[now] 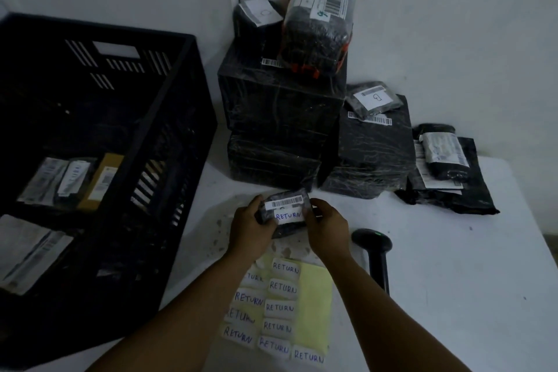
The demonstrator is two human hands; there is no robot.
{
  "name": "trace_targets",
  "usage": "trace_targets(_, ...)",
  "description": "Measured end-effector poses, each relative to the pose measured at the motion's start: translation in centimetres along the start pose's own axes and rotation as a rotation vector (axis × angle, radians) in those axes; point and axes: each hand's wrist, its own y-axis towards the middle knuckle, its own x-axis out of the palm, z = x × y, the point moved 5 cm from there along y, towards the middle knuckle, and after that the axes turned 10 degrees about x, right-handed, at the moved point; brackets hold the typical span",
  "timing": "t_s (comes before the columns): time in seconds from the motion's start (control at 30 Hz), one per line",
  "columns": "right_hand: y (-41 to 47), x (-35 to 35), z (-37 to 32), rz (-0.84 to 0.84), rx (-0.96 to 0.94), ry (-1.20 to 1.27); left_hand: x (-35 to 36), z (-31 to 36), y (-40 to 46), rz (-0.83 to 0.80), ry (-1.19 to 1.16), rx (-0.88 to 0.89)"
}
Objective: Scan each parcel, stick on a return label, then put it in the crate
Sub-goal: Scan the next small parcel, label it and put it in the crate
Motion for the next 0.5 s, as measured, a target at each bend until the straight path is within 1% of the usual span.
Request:
trace_targets(0.1,-1.3,-1.3,-0.9,0.064,-0.066,0.076,-1.1,1.0,-0.3,0.055,-0.019,-0.012)
trace_targets(0.23,-3.4,-3.5,-3.6,0.142,-0.164,0.245,-3.7,4.3,-0.7,0.135,-0.058,0.063)
trace_targets(0.33,-5.0,-5.3,-6.7,0.193,-0.247,0.339,-6.7,8.1,-1.2,0.217,-0.066,0.175)
trace_targets(0.5,-7.5,-6.9,-13.2,0.148,-0.329,0.515,-12.6,13.8,-2.4,0.342,-0.047,0.318)
